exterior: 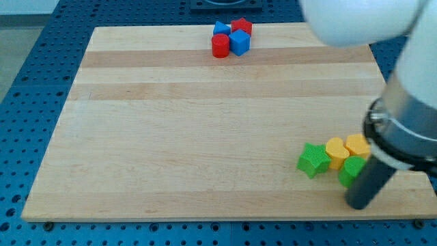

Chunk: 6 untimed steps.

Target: Separate the red star and red circle from the green star and green circle

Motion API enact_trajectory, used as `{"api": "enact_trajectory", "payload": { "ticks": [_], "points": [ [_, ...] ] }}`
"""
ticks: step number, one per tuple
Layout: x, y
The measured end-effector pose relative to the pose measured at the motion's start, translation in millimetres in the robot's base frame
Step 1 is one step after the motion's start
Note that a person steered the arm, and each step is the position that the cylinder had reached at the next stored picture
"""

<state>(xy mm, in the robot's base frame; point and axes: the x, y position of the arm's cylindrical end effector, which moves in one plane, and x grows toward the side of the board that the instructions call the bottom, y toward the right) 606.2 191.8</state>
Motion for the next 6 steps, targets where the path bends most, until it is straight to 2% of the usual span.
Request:
{"api": "enact_trajectory", "payload": {
  "ticks": [1,2,4,6],
  "points": [
    [0,32],
    [-12,37],
    [-17,1],
    [-22,-8]
  ]
}}
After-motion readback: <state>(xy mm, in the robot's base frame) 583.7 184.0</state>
